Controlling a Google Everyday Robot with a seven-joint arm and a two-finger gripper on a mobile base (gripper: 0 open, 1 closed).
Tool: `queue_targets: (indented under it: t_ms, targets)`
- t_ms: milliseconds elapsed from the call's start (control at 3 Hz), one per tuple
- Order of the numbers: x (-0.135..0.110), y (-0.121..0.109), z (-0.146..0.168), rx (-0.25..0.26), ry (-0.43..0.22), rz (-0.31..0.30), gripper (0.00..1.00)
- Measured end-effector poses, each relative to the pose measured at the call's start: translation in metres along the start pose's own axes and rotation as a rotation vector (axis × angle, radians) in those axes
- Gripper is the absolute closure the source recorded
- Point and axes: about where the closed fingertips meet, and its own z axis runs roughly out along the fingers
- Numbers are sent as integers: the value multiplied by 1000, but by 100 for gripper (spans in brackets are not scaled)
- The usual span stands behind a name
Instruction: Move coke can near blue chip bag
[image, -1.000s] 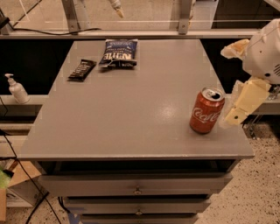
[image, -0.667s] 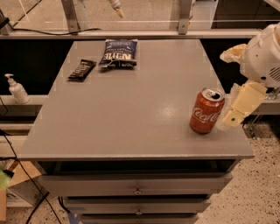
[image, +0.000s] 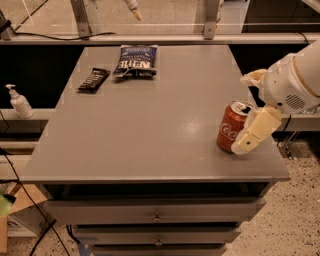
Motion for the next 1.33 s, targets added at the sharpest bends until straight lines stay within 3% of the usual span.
queue_targets:
  t_ms: [667,1333]
  targets:
    - [8,-8,21,-12,-27,28,41]
    - [-20,-23,16,-16,-77,-22,87]
